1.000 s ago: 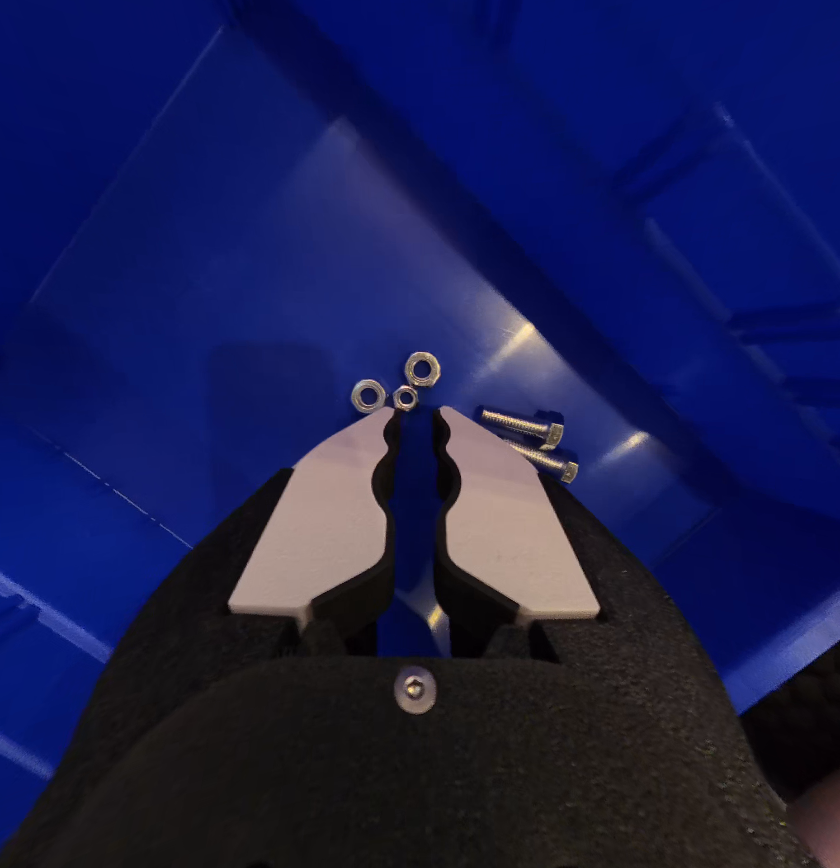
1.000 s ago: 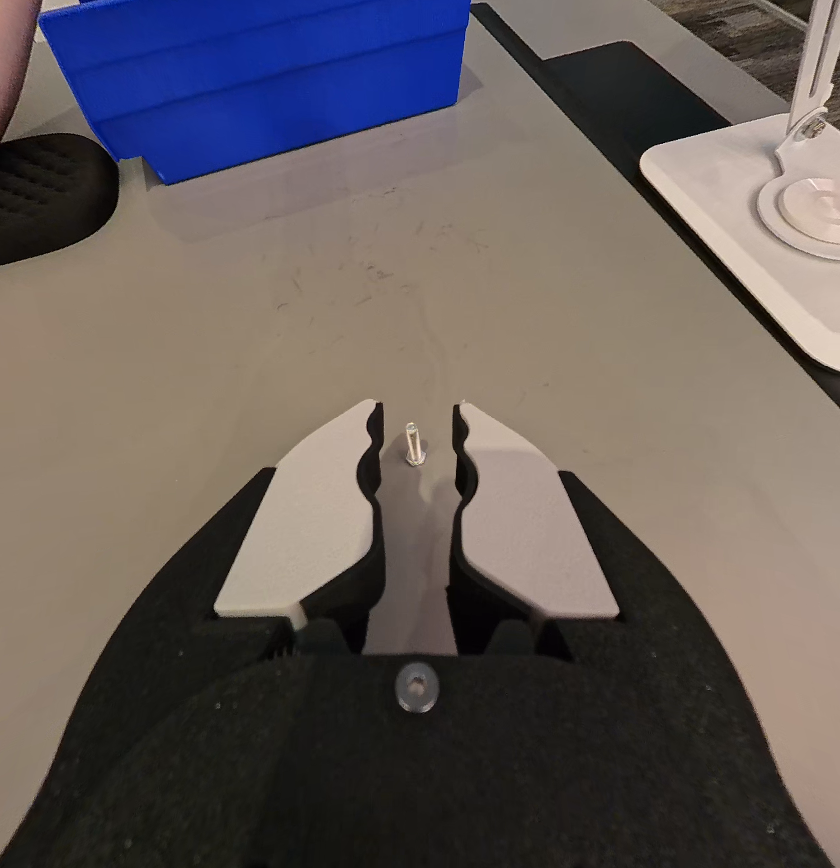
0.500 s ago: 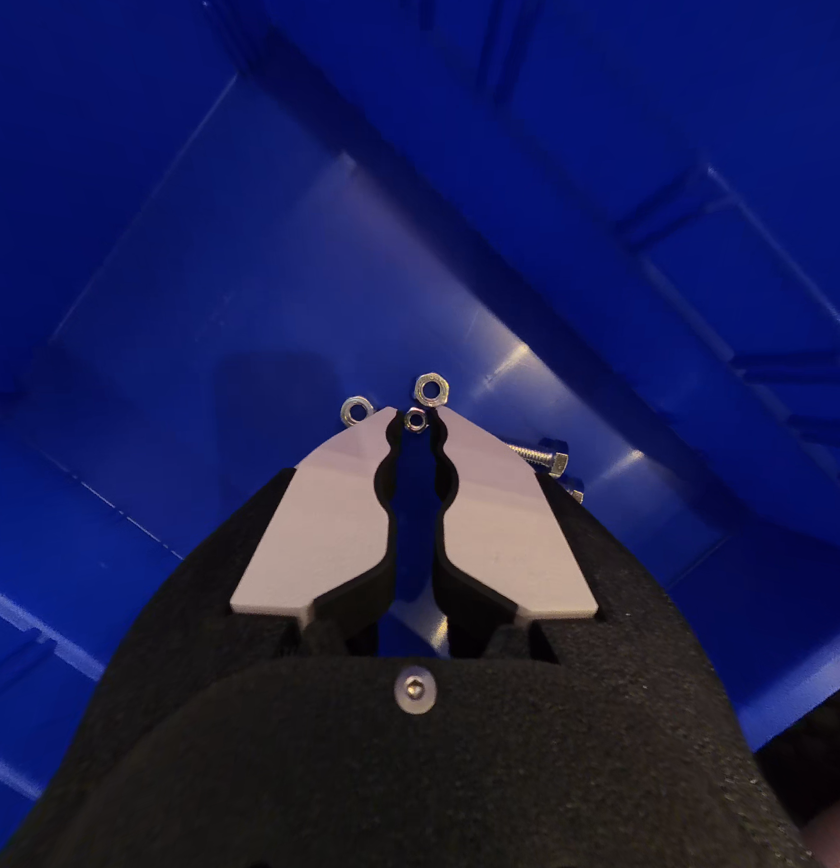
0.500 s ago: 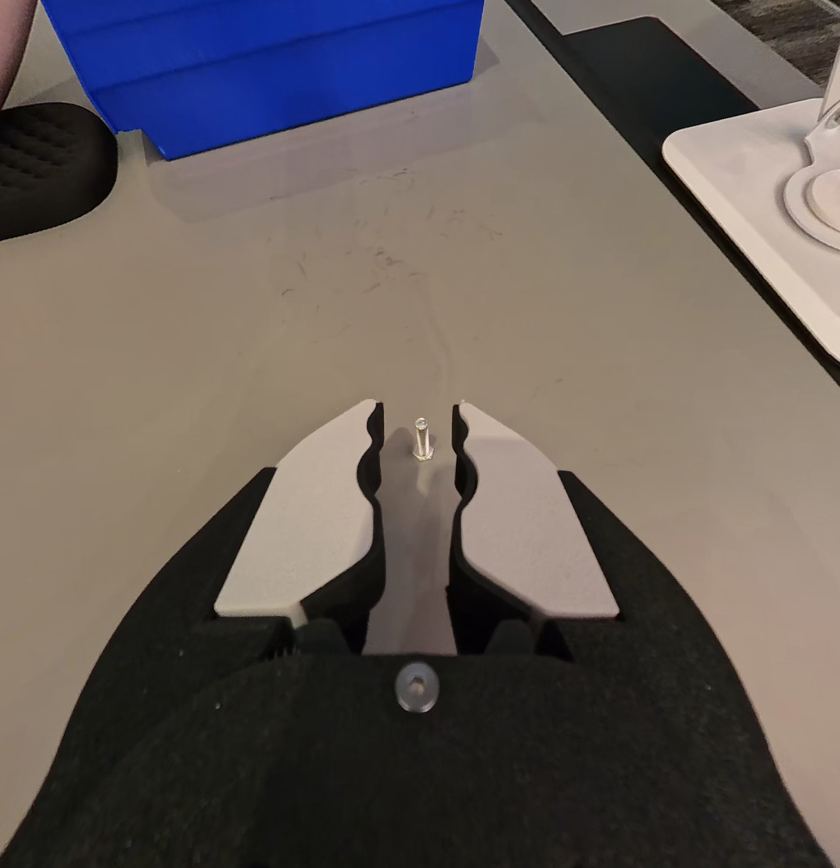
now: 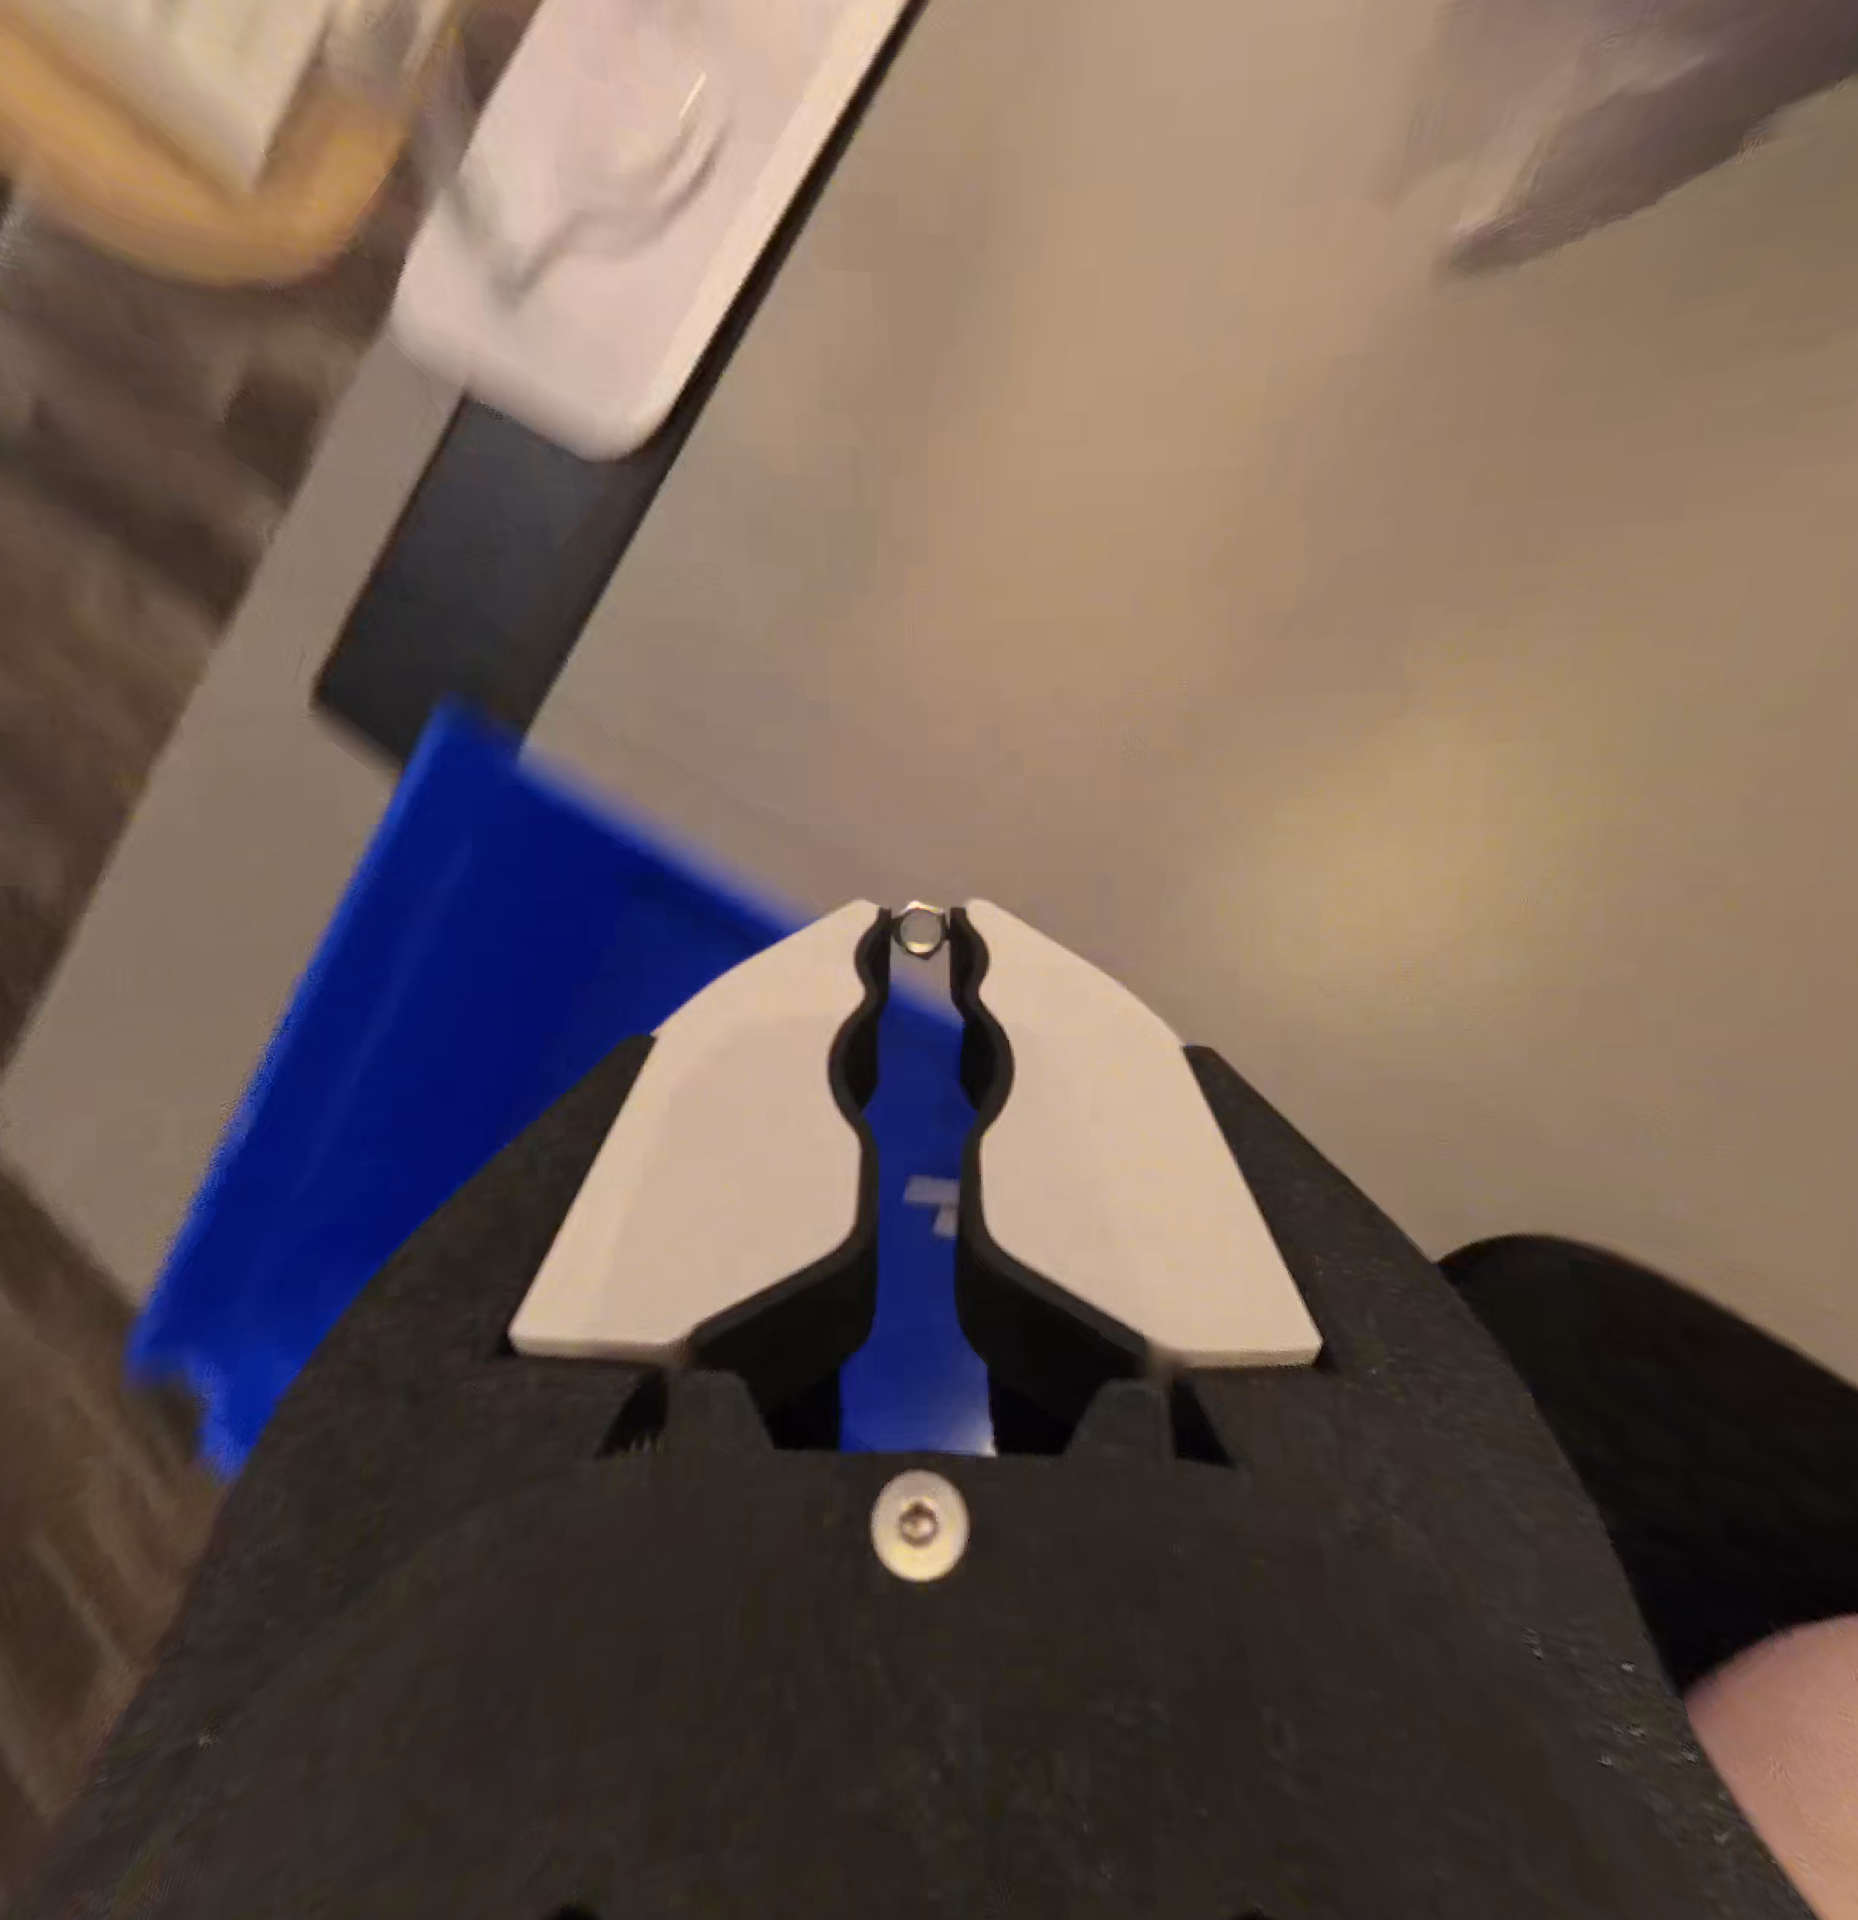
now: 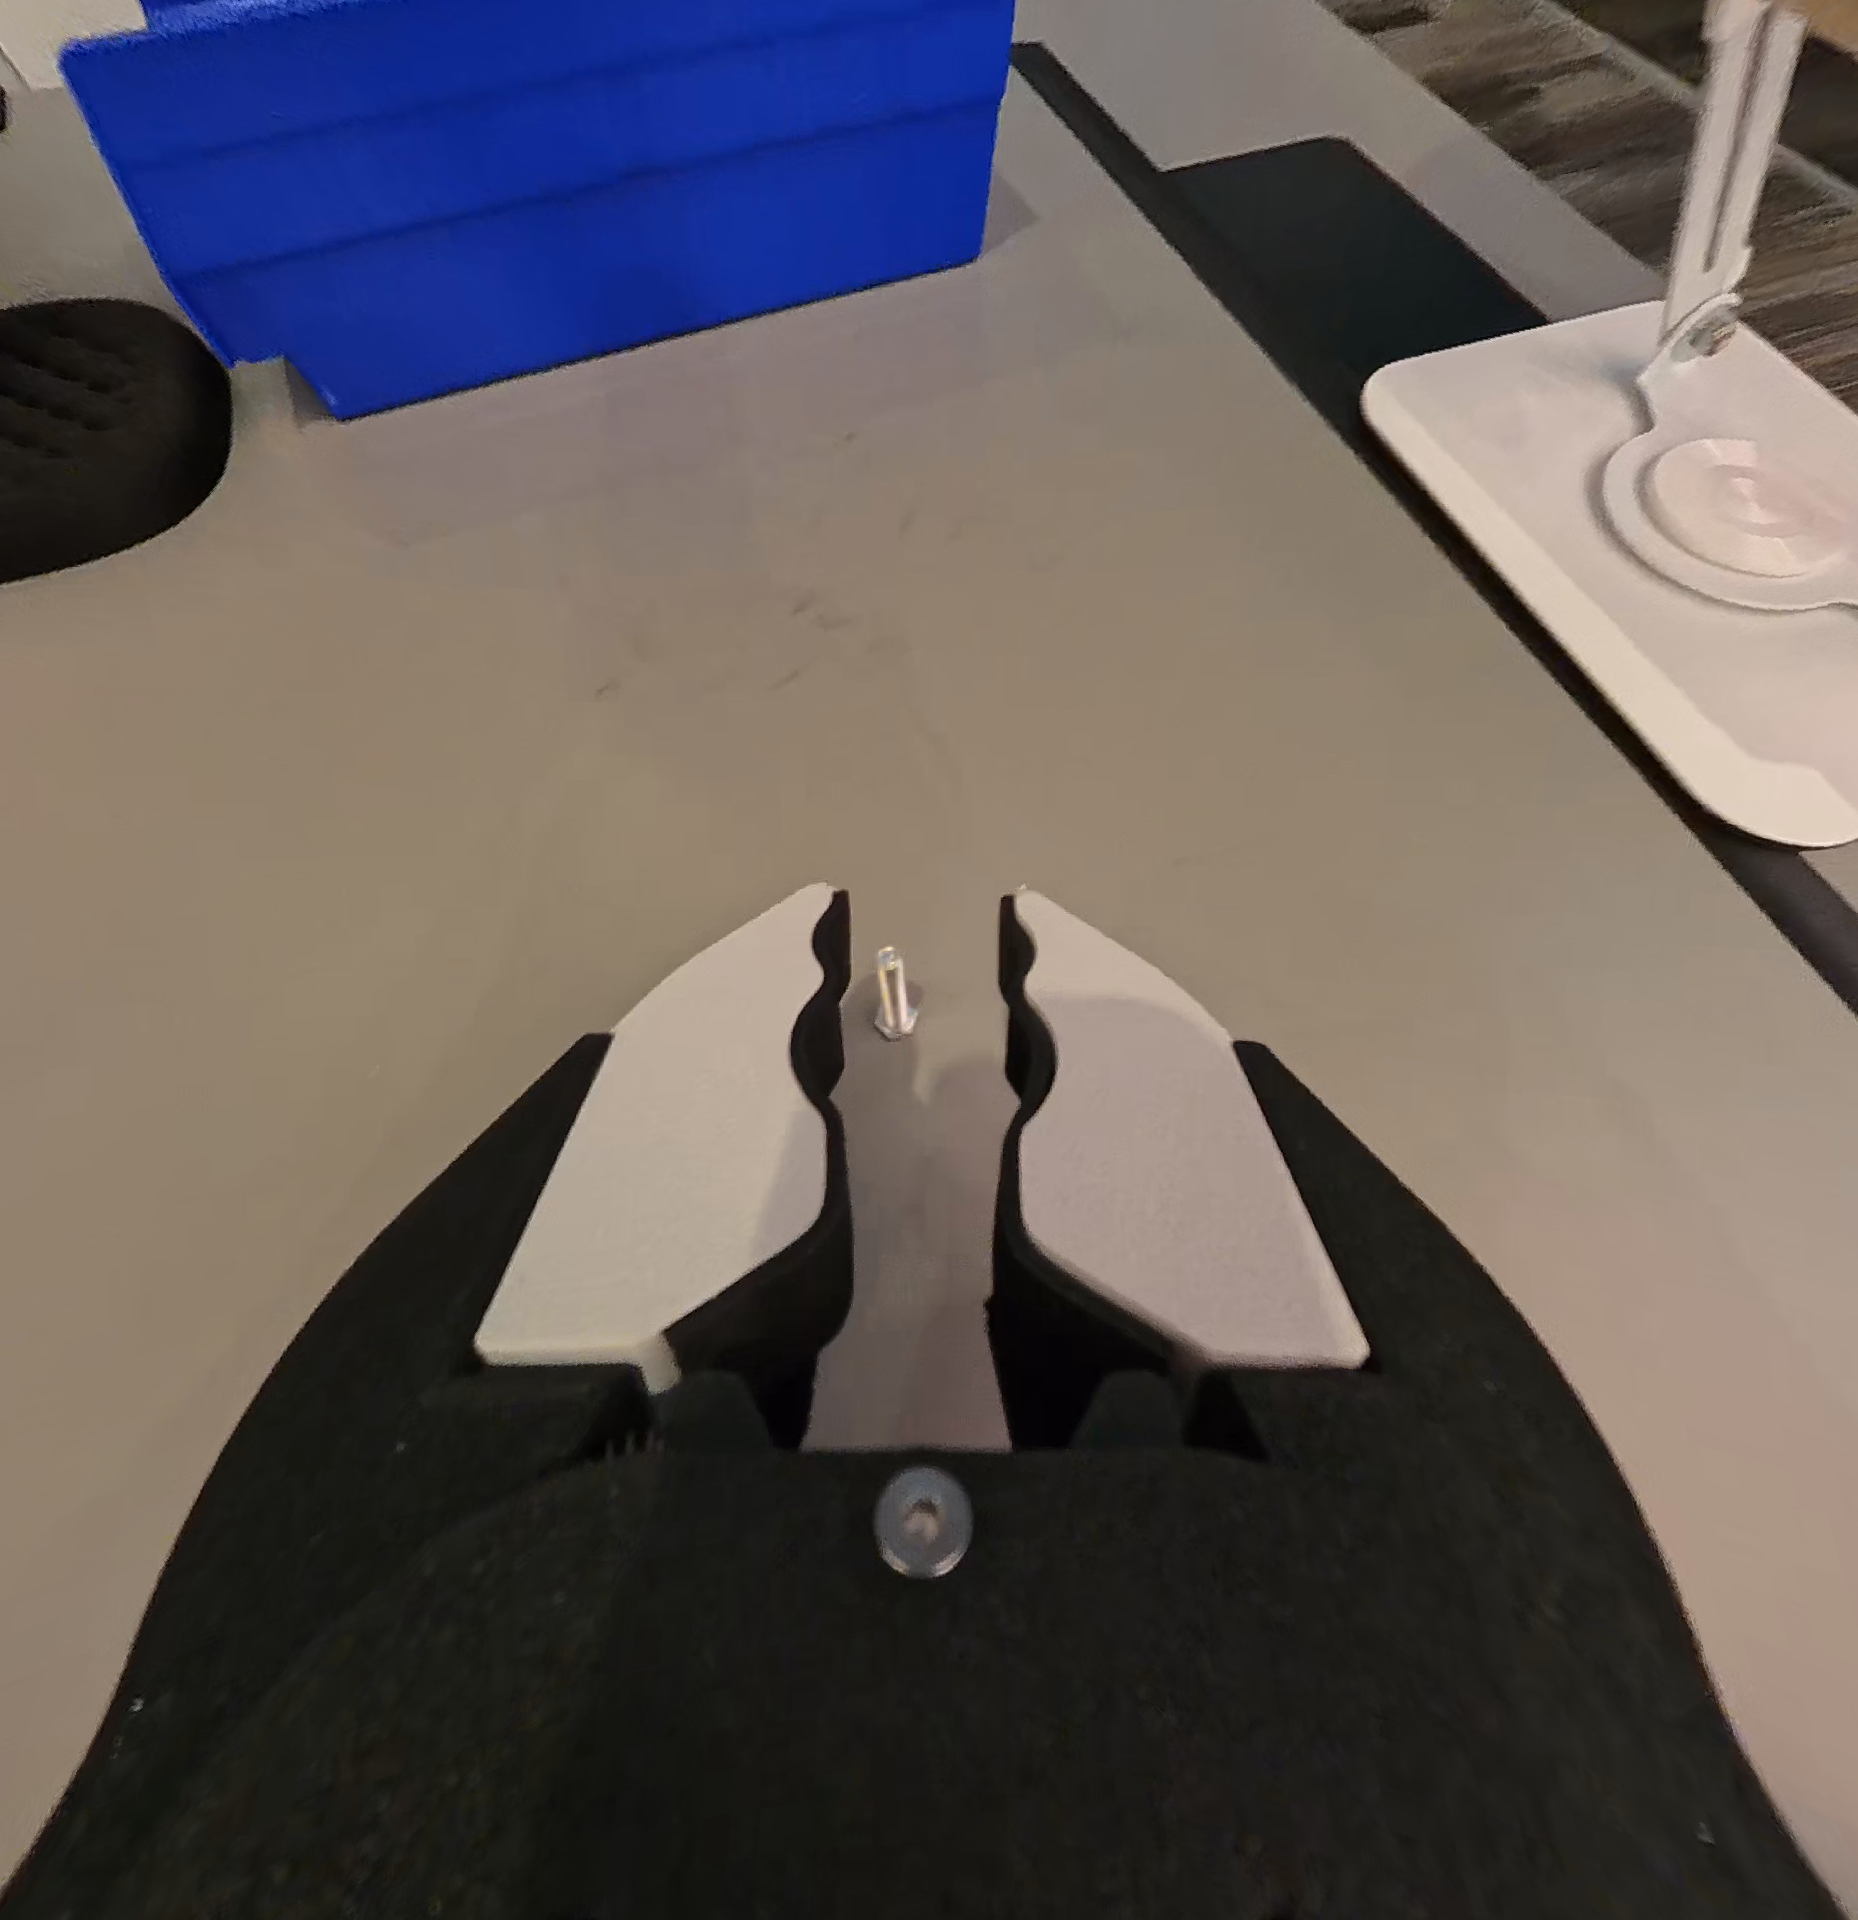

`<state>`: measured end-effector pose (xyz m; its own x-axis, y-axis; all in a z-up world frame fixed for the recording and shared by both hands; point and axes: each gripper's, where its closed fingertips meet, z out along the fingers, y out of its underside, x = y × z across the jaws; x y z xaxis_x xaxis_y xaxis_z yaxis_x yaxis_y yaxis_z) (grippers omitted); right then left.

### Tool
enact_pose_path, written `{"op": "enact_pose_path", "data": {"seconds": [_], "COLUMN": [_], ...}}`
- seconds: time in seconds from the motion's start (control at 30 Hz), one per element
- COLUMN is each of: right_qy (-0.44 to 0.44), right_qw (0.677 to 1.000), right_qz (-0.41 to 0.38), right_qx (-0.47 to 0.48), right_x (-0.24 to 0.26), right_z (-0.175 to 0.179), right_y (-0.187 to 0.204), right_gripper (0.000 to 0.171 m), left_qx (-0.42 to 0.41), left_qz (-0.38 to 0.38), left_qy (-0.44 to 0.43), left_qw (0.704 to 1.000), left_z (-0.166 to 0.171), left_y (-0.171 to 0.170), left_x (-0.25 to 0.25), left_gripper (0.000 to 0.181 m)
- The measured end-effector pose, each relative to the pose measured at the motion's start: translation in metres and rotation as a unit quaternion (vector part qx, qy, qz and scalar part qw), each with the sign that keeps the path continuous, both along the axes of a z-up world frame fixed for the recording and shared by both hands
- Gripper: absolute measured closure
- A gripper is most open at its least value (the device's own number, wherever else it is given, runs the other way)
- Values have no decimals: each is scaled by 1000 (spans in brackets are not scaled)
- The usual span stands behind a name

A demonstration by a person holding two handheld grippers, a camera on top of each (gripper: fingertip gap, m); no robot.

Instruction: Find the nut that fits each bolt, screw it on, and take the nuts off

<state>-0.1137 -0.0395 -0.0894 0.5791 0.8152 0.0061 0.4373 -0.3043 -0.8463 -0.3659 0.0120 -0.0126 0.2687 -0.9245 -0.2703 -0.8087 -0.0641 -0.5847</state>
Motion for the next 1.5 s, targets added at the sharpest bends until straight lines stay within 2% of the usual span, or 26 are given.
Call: {"op": "enact_pose_path", "data": {"seconds": [0.1, 0.17, 0.23, 0.37, 0.47, 0.77, 0.83, 0.9, 1.1, 1.23, 1.33, 1.4, 1.5], "right_qy": [9, 13, 15, 18, 15, -11, -13, -8, 5, -21, -11, -32, 1], "right_qw": [1000, 999, 998, 997, 997, 997, 998, 998, 999, 999, 998, 998, 999], "right_qz": [-28, -46, -59, -75, -78, -62, -57, -53, 19, 16, 30, 41, 34], "right_qx": [-3, 0, 6, -3, -17, -34, -36, -34, -35, -29, -44, -41, -9], "right_x": [7, 13, 19, 27, 29, 24, 23, 22, 7, 2, -9, -10, -11], "right_z": [8, 15, 20, 21, 14, -3, -4, -2, -3, -15, -27, -37, -12], "right_y": [4, 6, 8, 11, 12, 10, 9, 9, -4, -3, -6, -7, -6], "right_gripper": [145, 145, 145, 145, 145, 144, 143, 143, 143, 143, 144, 166, 166], "left_qx": [-7, -22, -39, -59, -91, -94, -90, -104, -71, -83, -97, -104, -106], "left_qz": [-163, -254, -303, -317, -307, -300, -301, -296, -222, -182, -186, -193, -202], "left_qy": [5, 26, 61, 92, 106, 99, 88, 50, -117, -250, -303, -319, -310], "left_qw": [987, 966, 950, 942, 941, 944, 945, 948, 965, 947, 930, 922, 923], "left_z": [-1, -24, -57, -112, -134, -144, -138, -120, -29, 22, 37, 36, 20], "left_y": [-58, -96, -121, -137, -139, -136, -133, -130, -81, -61, -60, -61, -63], "left_x": [89, 141, 176, 213, 216, 221, 220, 219, 196, 181, 179, 182, 192], "left_gripper": [171, 171, 171, 172, 172, 171, 159, 159, 160, 161, 161, 160, 155]}}
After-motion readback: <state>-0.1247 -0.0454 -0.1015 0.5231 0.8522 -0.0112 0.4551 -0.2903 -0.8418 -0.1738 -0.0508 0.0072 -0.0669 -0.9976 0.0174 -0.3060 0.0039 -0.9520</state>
